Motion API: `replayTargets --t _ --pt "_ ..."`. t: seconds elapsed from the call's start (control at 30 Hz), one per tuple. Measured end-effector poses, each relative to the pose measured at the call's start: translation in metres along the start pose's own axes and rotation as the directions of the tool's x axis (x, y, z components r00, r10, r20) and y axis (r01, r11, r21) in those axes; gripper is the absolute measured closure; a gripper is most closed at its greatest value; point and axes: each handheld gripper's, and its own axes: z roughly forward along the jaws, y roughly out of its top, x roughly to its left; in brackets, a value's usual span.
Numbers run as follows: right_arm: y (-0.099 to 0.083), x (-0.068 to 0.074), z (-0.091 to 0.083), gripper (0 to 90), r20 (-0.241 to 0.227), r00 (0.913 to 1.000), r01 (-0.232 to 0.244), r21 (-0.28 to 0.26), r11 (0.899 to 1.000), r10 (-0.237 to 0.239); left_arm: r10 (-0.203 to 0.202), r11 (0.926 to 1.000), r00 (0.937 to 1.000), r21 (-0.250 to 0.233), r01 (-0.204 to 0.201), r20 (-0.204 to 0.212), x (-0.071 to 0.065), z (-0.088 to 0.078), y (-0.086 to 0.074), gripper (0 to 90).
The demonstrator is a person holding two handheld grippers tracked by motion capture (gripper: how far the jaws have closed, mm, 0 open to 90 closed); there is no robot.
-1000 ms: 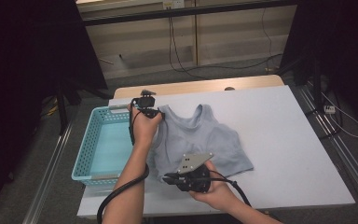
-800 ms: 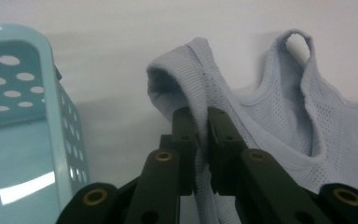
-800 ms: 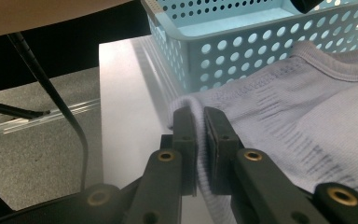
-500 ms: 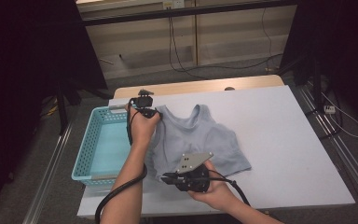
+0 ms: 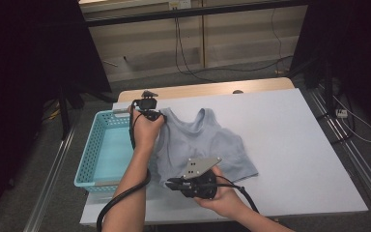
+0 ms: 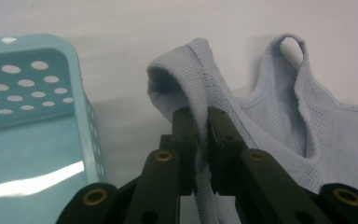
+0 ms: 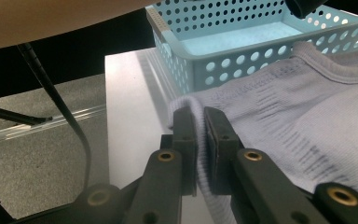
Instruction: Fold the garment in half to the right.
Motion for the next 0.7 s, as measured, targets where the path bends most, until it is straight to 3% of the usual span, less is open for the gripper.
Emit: replayTargets --t 0.2,0.7 --pt "0.0008 0.0002 0.0001 84.6 -0.004 1.0 0.001 -0.005 1.0 -0.001 -0.019 0.9998 0.9998 0.001 0.019 0.005 0.0031 -0.0016 -0.0005 82.6" --pt "0.002 0.0027 0.0014 84.6 -0.007 0.9999 0.009 -0.008 1.0 -0.009 -0.021 0.9998 0.9997 0.004 0.021 -0.011 0.0053 -0.0052 -0.0017 82.5"
